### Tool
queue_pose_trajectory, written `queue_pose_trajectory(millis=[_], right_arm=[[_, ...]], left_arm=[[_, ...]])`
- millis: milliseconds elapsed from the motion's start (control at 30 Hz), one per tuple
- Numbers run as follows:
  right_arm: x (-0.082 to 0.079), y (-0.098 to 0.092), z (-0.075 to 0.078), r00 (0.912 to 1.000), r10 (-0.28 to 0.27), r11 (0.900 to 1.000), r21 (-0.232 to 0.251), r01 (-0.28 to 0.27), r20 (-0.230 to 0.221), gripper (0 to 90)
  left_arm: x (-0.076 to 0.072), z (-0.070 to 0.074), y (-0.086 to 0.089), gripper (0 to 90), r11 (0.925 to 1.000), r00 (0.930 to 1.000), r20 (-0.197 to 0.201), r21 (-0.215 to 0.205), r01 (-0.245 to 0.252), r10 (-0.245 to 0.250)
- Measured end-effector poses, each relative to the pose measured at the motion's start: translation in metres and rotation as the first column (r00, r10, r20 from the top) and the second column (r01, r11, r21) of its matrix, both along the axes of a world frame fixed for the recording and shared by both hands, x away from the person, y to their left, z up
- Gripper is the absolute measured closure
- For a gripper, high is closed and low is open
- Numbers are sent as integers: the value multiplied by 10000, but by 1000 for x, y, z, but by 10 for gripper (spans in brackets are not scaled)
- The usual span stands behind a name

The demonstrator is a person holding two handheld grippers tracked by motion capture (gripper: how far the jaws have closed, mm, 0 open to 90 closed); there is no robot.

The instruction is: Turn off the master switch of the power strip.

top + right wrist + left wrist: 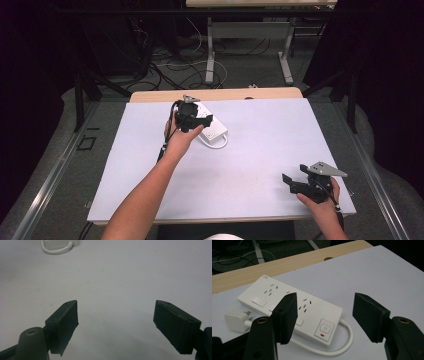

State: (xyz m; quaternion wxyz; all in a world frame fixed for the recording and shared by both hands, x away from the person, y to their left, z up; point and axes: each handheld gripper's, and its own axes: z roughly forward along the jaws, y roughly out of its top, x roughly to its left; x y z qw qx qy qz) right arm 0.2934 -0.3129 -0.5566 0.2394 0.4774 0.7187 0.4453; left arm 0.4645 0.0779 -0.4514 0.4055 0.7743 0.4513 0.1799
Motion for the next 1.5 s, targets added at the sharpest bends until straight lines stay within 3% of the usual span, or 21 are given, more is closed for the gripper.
queue_pose_trajectory(millis=[167,533,967,1500], right_arm=[[0,-1,0,9999,41,10000,-3,-41,-108,193],[1,0,-1,10000,45,10000,-43,-45,33,192],[0,1,-2,10000,48,10000,-9,-48,-17,192],[0,0,-2,9999,129,9999,56,-129,-53,192]], left_arm=[[6,-7,-2,443,10000,9997,-231,-45,-83,82],[17,-19,-4,495,9998,9975,-677,-21,-189,188],[23,-30,-14,605,9993,9933,-1092,59,-367,371],[25,-47,-26,784,9992,9892,-1445,333,-217,263]])
